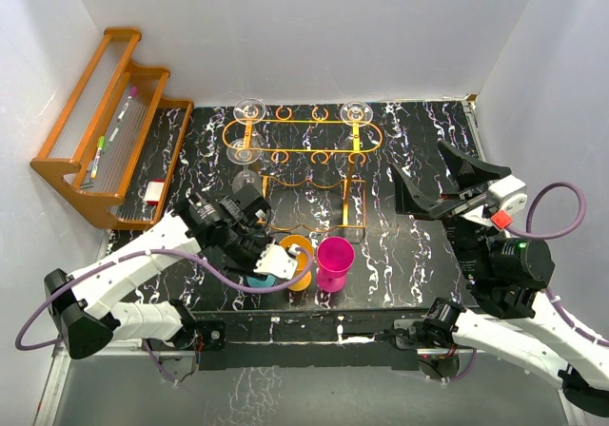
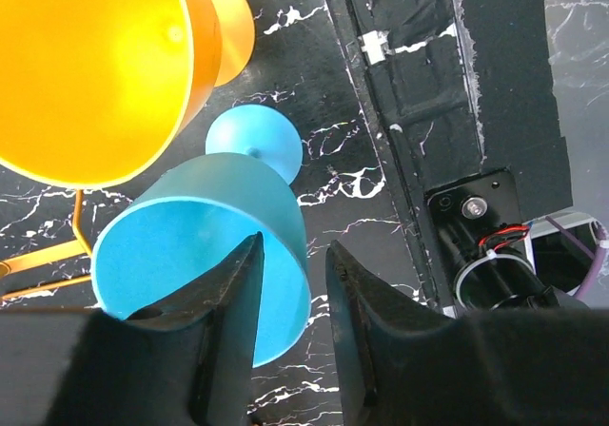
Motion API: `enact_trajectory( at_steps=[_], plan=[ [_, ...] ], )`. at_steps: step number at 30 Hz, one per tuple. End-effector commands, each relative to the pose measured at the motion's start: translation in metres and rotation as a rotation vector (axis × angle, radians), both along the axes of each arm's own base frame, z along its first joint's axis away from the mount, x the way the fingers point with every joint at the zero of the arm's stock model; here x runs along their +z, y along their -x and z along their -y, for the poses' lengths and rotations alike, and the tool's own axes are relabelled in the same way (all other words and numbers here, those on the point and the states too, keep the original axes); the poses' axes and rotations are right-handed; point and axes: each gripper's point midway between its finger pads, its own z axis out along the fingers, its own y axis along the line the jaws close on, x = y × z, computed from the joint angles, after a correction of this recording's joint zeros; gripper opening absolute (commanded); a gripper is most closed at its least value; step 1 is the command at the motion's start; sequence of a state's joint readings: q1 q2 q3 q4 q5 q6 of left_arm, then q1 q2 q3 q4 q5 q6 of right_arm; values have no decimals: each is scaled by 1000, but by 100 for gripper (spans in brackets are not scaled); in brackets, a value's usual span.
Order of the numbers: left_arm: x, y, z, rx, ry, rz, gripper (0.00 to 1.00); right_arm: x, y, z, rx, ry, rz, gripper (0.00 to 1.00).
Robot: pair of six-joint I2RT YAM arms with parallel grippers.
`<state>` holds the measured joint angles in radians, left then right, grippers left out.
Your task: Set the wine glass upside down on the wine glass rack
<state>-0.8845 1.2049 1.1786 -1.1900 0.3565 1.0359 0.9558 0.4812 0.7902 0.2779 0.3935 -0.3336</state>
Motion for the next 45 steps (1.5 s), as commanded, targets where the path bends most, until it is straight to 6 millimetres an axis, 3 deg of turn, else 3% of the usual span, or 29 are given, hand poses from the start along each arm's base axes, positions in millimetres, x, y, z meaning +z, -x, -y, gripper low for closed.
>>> enact_trajectory(
  at_steps=[1,3,6,9,13,17,23,29,33,39,45],
  plan=[
    [-3,10,-3,24,-17,-17,25,23,11,8,27,-95,69,98],
    [-3,10,-4,36,-21,-18,16,24,11,7,29,-95,72,98],
    [0,14,-8,58,-38,-35,13,23,10,6,29,-98,65,98],
    [0,19,-18,63,-67,-43,0,24,10,7,27,-104,64,98],
    [19,18,-27,77,-73,-3,0,30,11,13,21,-144,76,98],
    [55,17,-33,105,-47,42,0,34,9,11,16,-168,85,98],
    [108,19,-27,133,152,136,0,54,4,3,12,-165,101,98],
    [194,16,-1,126,405,210,0,74,-2,-3,10,-187,109,98],
    [238,25,8,76,553,239,0,86,-2,-12,41,-192,112,98],
    [300,36,19,44,743,249,0,99,4,-4,52,-245,136,98],
    [389,34,27,-89,1082,489,0,107,7,8,40,-328,156,98]
  ],
)
